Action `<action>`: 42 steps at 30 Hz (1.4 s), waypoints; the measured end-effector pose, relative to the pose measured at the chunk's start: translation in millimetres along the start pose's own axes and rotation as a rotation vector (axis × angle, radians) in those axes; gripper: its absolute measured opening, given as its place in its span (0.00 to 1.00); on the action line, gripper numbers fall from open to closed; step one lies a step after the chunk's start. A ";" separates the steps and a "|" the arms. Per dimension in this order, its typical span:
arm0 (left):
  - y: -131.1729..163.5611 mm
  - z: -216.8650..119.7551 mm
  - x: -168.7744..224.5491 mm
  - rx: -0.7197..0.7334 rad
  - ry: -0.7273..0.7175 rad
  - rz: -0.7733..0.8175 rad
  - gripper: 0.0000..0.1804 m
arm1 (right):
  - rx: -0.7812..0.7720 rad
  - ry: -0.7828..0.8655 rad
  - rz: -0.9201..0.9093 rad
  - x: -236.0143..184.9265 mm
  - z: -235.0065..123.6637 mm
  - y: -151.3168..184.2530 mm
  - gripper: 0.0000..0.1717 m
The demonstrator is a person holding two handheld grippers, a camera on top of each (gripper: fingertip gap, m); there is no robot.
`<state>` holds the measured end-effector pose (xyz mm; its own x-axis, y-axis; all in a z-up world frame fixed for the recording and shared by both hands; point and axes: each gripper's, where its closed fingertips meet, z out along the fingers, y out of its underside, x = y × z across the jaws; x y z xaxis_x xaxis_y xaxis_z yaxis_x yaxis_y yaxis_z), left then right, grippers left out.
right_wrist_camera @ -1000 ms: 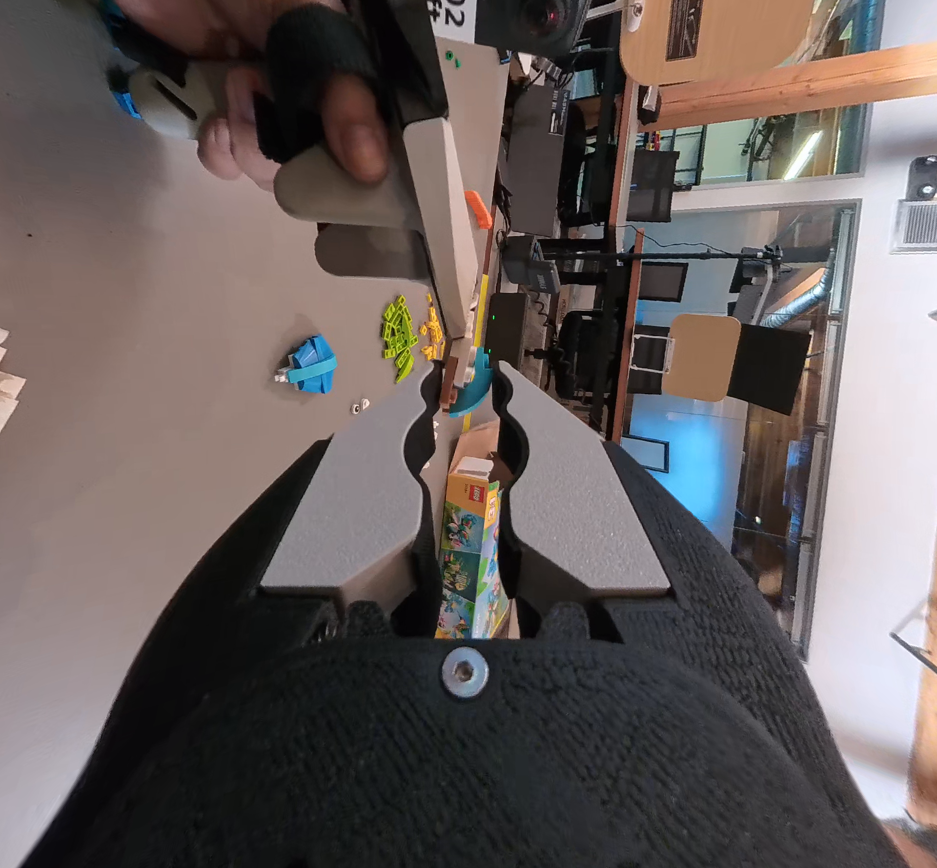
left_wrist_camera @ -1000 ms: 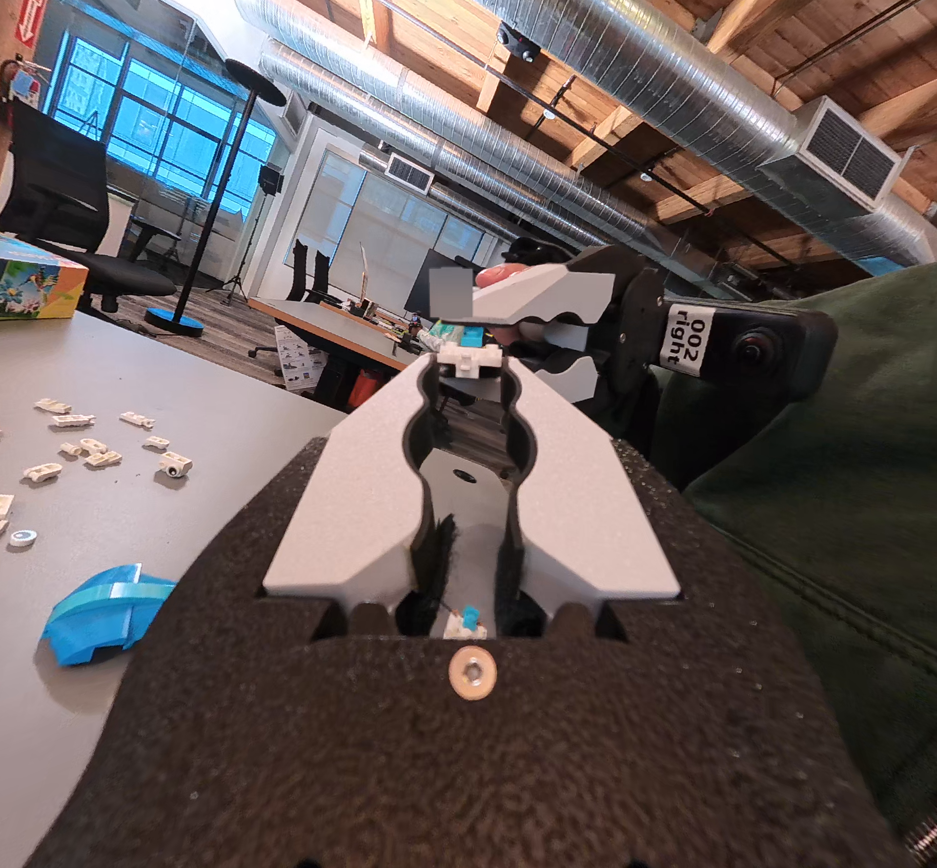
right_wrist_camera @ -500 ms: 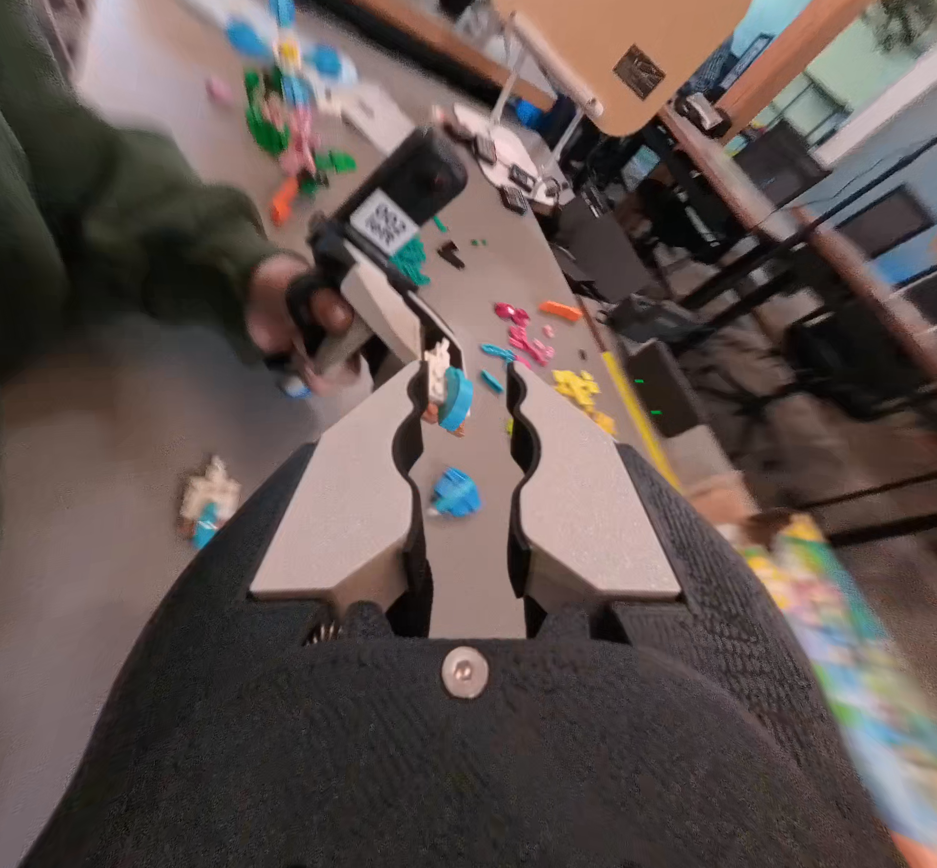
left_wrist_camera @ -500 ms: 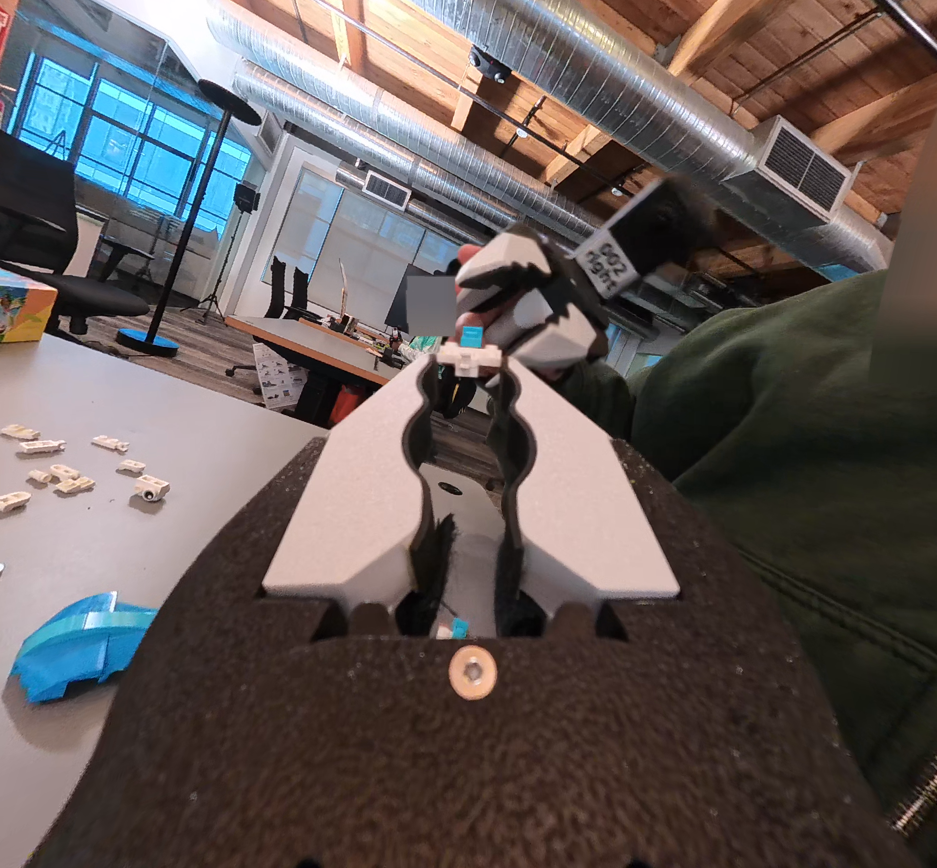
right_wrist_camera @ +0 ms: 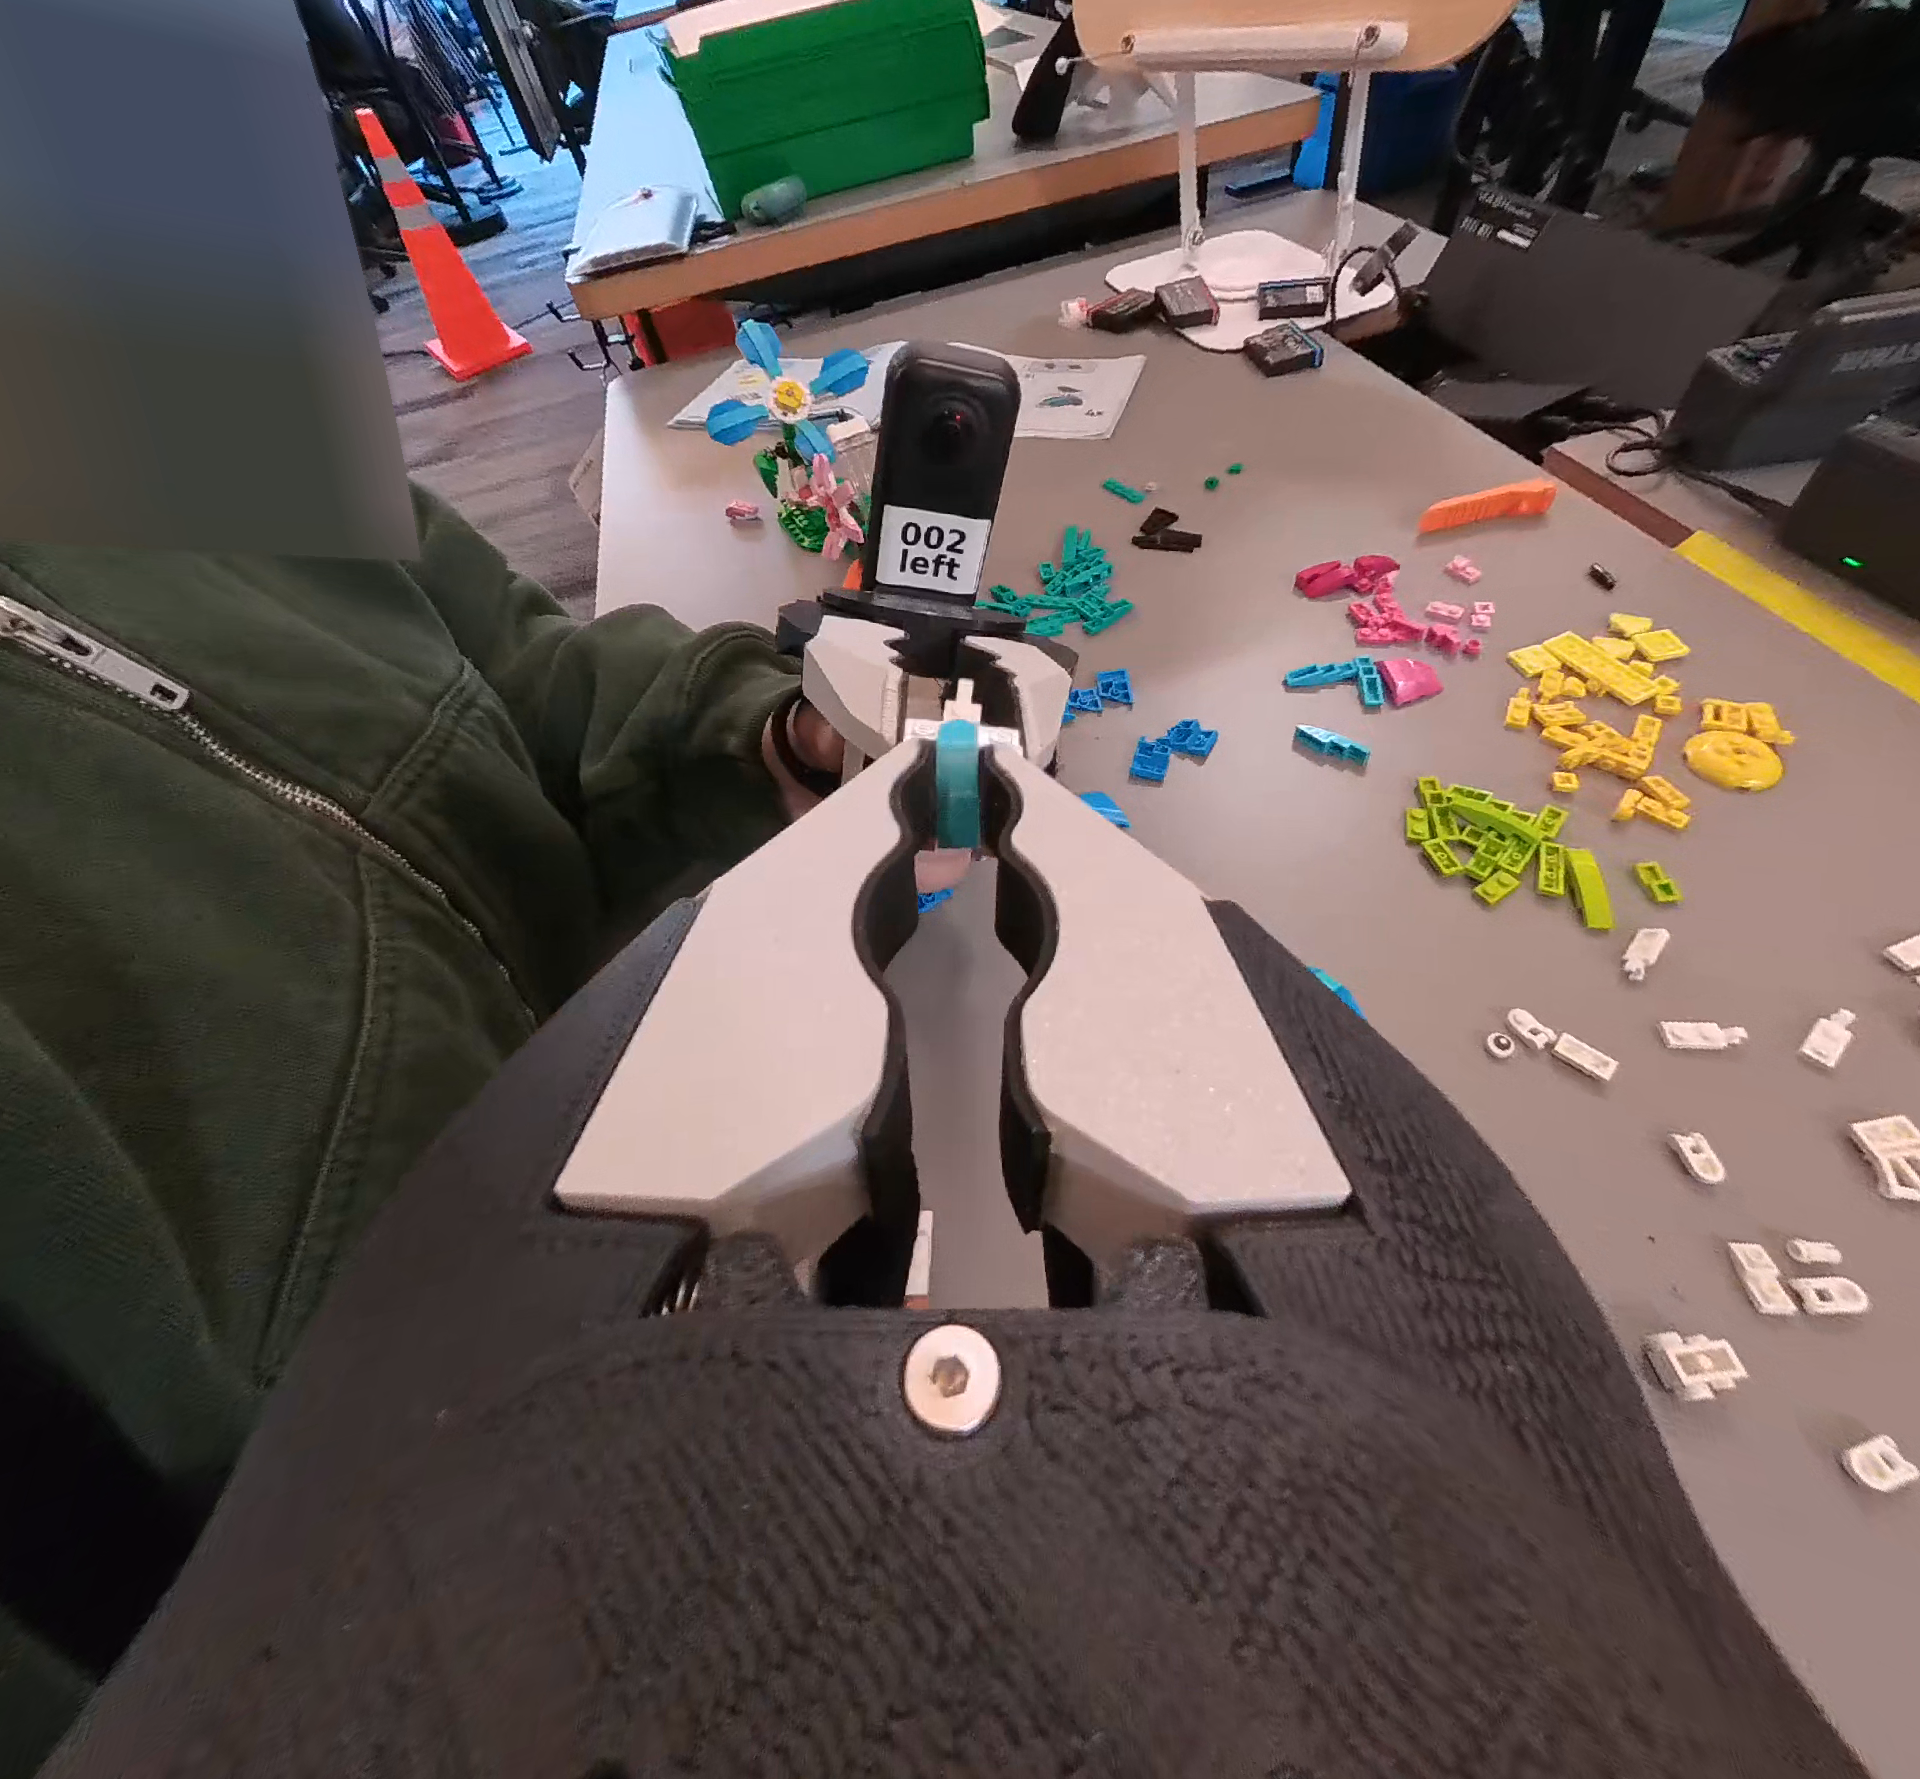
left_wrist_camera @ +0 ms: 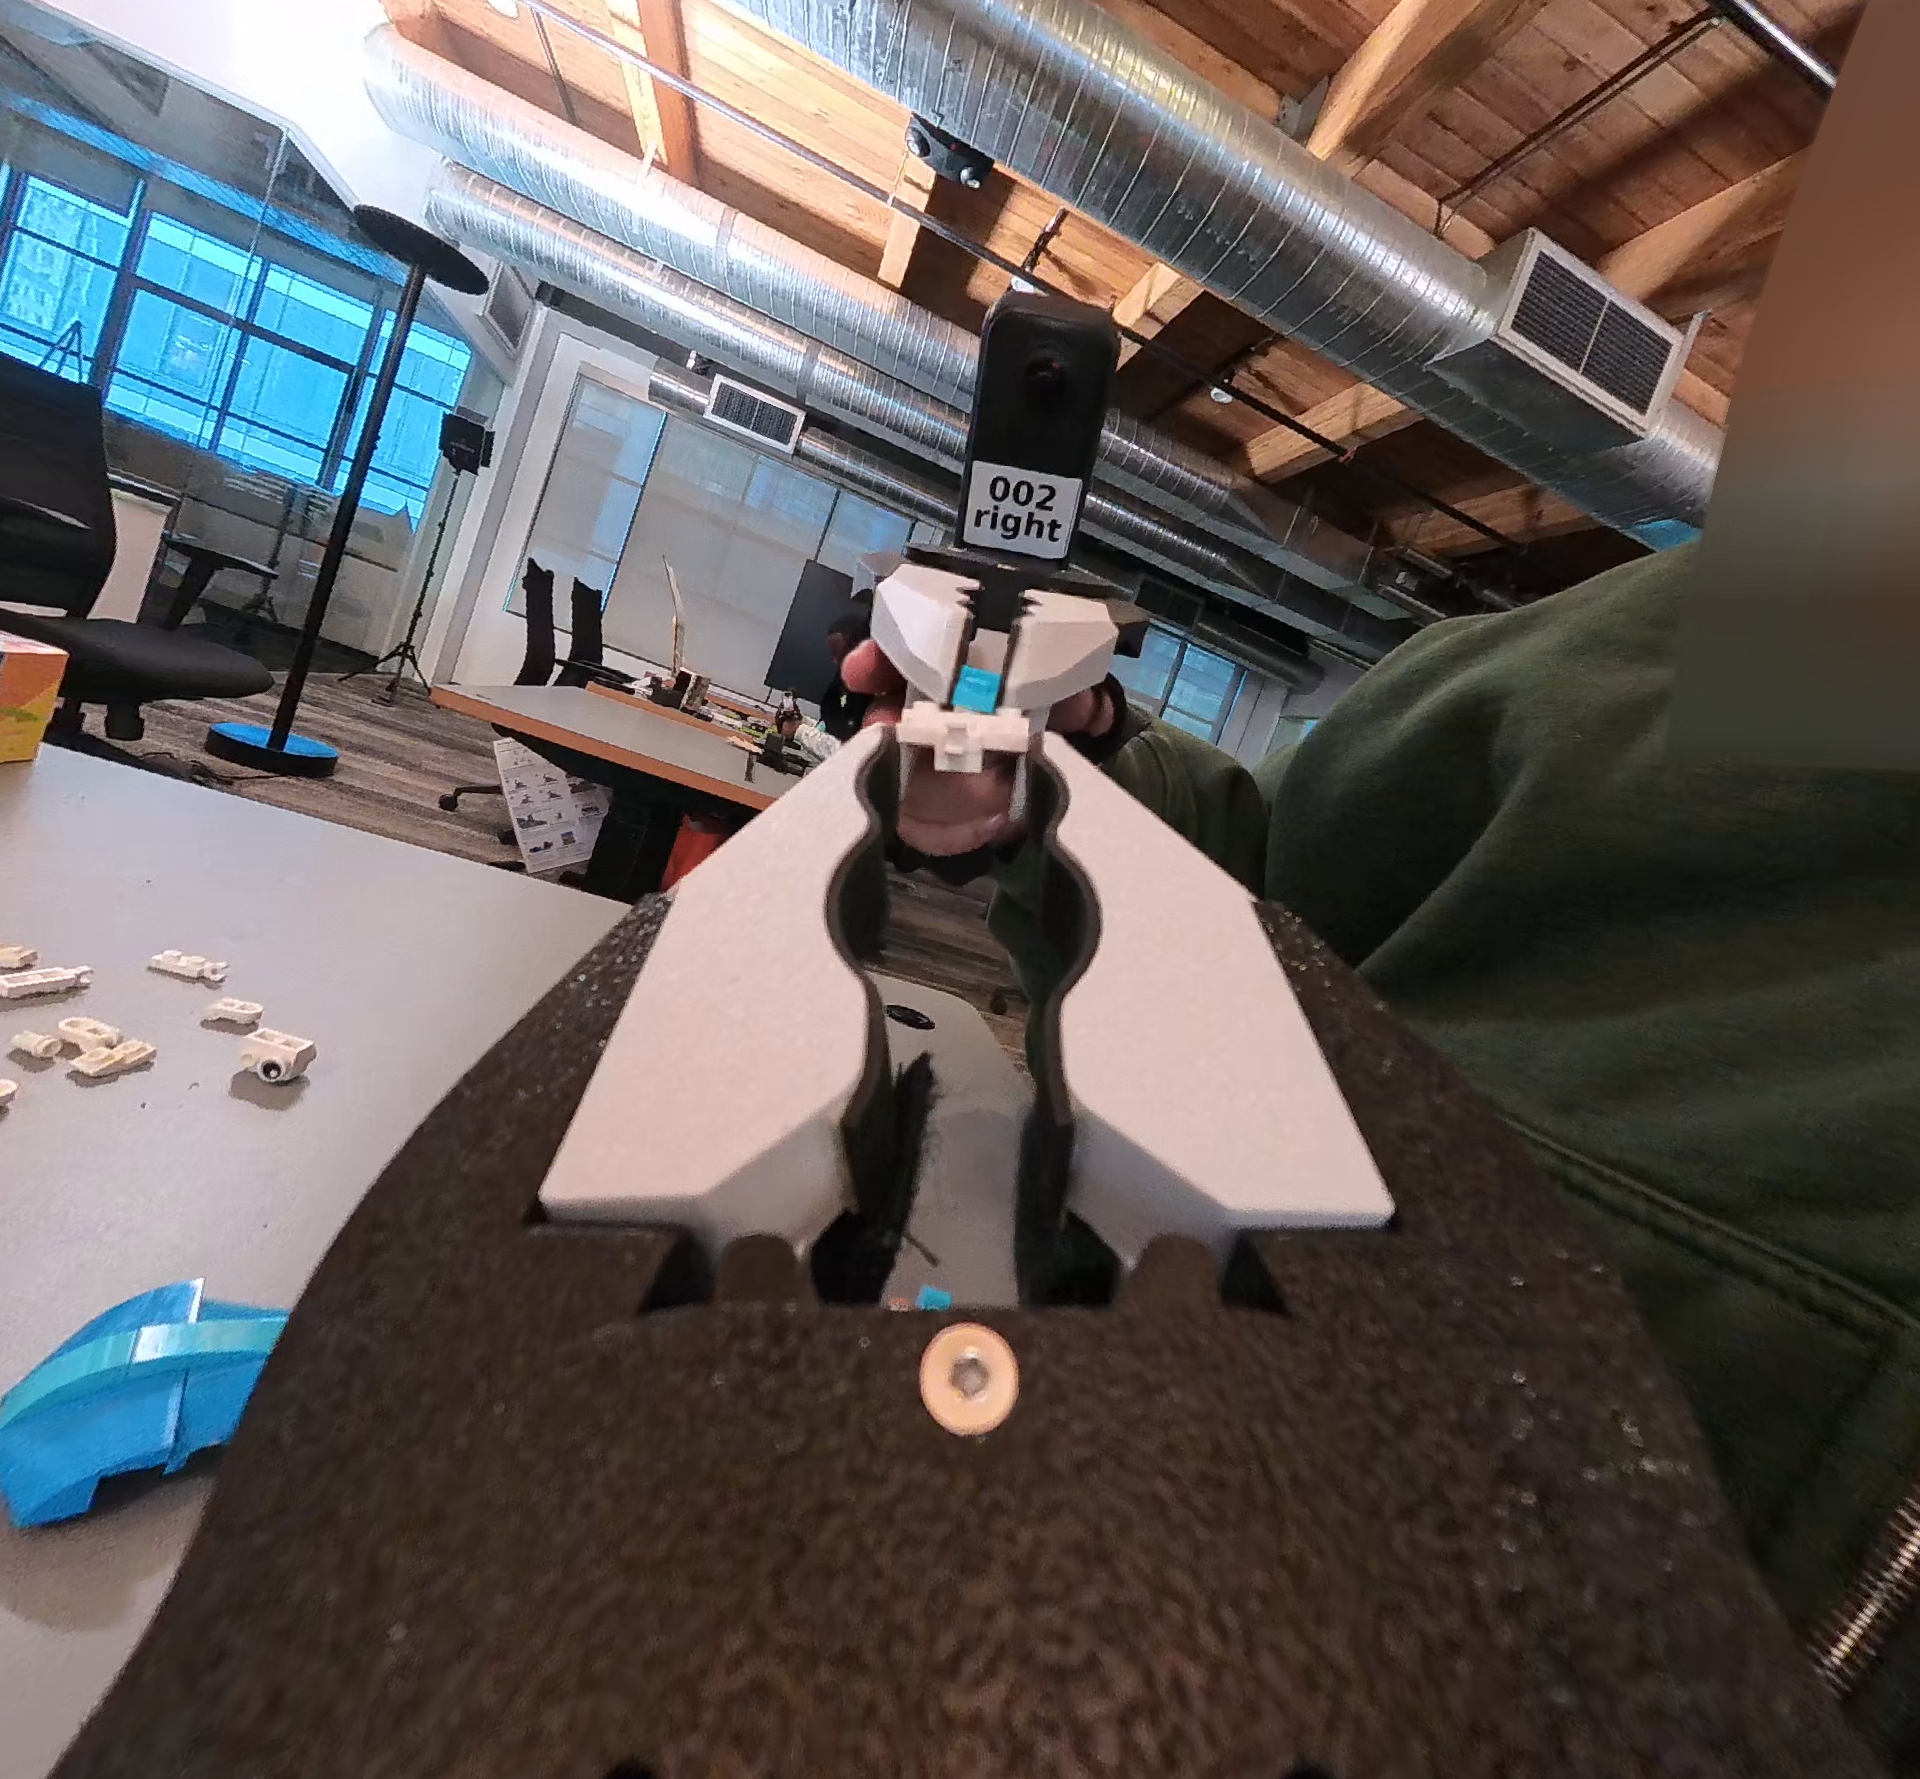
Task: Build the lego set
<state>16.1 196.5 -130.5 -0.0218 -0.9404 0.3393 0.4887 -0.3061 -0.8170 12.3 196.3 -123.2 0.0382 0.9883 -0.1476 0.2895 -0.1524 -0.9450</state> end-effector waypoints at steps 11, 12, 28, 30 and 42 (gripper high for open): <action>-2.8 -1.0 -0.9 0.018 -0.014 0.017 0.12 | 0.016 0.022 0.013 2.6 -2.4 -1.4 0.04; -3.1 -1.1 -0.5 0.019 -0.013 0.019 0.12 | 0.012 0.021 0.008 2.3 -2.7 -1.6 0.04; -3.6 -0.2 3.1 0.023 0.002 0.027 0.12 | -0.018 0.028 -0.043 -0.4 1.3 -3.2 0.05; -3.5 0.0 3.6 0.023 0.005 0.026 0.12 | -0.022 0.029 -0.048 -0.6 1.8 -3.3 0.07; -3.9 -0.6 2.3 0.044 0.042 -0.100 0.12 | -0.071 0.188 -0.698 -10.0 -9.2 -5.9 0.35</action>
<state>13.6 195.5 -126.8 -0.1079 -0.9112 0.3976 0.5196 -0.3926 -0.7588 19.0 187.4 -113.5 -0.0163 0.8408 0.5412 0.3671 0.5085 -0.7789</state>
